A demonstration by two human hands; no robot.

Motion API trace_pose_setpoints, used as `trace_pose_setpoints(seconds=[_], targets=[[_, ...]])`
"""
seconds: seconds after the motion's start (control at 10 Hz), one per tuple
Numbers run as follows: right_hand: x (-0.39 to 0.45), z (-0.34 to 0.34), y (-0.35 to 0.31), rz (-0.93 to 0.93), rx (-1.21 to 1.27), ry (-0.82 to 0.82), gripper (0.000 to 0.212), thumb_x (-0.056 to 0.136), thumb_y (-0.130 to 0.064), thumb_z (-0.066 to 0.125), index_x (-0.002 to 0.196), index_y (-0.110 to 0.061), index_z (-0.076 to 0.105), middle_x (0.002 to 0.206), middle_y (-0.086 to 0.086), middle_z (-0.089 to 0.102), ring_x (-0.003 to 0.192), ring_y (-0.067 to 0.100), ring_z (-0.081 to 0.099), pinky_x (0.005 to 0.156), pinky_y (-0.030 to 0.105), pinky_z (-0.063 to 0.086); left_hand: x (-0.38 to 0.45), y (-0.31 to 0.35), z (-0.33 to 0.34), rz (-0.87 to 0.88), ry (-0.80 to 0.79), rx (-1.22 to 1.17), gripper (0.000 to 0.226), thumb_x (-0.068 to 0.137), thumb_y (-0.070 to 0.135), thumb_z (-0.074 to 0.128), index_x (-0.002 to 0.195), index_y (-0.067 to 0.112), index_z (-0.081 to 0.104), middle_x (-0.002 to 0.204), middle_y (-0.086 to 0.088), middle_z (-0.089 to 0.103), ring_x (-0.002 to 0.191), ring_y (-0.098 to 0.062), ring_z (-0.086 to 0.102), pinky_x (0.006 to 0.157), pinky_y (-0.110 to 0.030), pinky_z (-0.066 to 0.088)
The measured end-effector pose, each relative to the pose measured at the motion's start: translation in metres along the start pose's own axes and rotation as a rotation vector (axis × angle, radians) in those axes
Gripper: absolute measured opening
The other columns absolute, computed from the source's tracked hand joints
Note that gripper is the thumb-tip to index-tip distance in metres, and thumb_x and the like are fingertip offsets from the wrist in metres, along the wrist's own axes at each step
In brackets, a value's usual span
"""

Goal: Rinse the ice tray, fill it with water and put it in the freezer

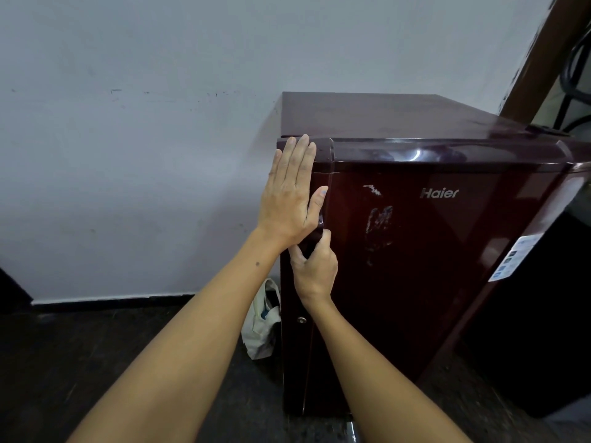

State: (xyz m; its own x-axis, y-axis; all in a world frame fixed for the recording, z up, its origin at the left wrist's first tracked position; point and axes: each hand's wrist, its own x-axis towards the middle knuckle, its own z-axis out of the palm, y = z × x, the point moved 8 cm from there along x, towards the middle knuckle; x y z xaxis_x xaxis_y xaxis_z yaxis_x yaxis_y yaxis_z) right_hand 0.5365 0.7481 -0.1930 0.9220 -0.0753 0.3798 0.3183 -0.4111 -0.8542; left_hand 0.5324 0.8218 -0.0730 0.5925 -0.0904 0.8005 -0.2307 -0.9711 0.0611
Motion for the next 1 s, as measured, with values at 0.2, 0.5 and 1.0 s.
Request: trace_pose_setpoints(seconds=[0.2,0.5,1.0], targets=[[-0.002,0.0,0.0,0.025,-0.007,-0.025,0.046,0.086,-0.042,0.066,0.11,-0.007,0.047,0.074,0.004,0.061,0.069,0.025,0.064,0.067,0.04,0.053,0.0,0.001,-0.001,-0.011,-0.034,0.01,0.061,0.096,0.034,0.035,0.145,-0.002,0.028,0.154,-0.018,0.025,0.145,-0.032,0.015,0.12,-0.041,0.007],[-0.004,-0.001,0.001,0.048,-0.029,-0.134,0.035,0.087,-0.035,0.067,0.099,-0.01,0.046,0.078,0.003,0.061,0.07,0.019,0.059,0.062,0.034,0.047,-0.001,0.004,-0.001,-0.094,-0.125,0.044,0.066,0.094,0.039,0.025,0.147,0.0,0.021,0.156,-0.016,0.018,0.146,-0.029,0.008,0.12,-0.043,0.006],[0.0,-0.027,-0.007,0.001,-0.274,-0.447,0.04,0.094,-0.05,0.039,0.123,-0.024,0.049,0.1,0.003,0.069,0.092,0.027,0.064,0.081,0.045,0.053,-0.056,0.034,-0.013,-0.238,-0.074,-0.001,0.06,0.094,0.031,0.025,0.146,0.002,0.027,0.156,-0.017,0.018,0.146,-0.027,0.011,0.119,-0.042,-0.003]])
